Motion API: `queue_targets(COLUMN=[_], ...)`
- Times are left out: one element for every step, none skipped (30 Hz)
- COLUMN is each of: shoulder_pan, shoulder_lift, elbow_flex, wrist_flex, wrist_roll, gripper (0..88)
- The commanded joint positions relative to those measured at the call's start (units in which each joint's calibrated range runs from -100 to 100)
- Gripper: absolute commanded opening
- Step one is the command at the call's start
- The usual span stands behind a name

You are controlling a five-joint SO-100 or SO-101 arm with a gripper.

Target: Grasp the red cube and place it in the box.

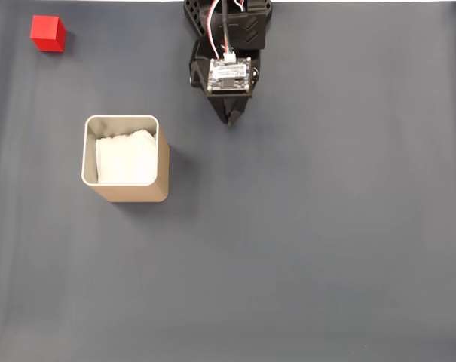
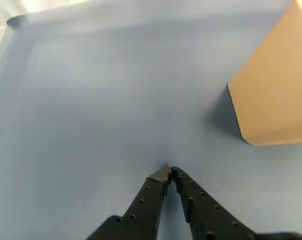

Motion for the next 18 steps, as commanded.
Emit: queue_targets(shoulder_pan=[0.93, 1.08, 1.08, 1.15, 1.22, 1.29, 1.36, 1.43, 1.43, 1.50, 1.50, 1.57, 1.64, 1.86, 2.00, 2.28, 2.57, 2.92], shoulder_lift=[-0.36, -0.19, 0.07, 0.59, 1.37, 2.32, 3.45, 4.66, 5.87, 7.17, 8.38, 9.42, 10.72, 11.75, 12.71, 13.92, 14.87, 15.74], elbow_flex=[-0.09, -0.55, -1.19, -2.19, -3.28, -4.56, -6.20, -7.84, -9.57, -11.67, -13.58, -15.50, -17.50, -19.14, -20.78, -22.43, -23.98, -25.43], wrist_flex=[-5.11, -5.44, -5.52, -5.52, -5.52, -5.52, -5.52, -5.36, -5.28, -5.11, -4.95, -4.62, -4.37, -4.13, -3.72, -3.23, -2.65, -2.16], wrist_roll=[0.24, 0.39, 0.54, 0.63, 0.68, 0.68, 0.63, 0.54, 0.44, 0.29, 0.20, 0.15, 0.20, 0.24, 0.29, 0.39, 0.44, 0.59], gripper=[0.2, 0.2, 0.2, 0.2, 0.2, 0.2, 0.2, 0.2, 0.2, 0.2, 0.2, 0.2, 0.2, 0.2, 0.2, 0.2, 0.2, 0.2])
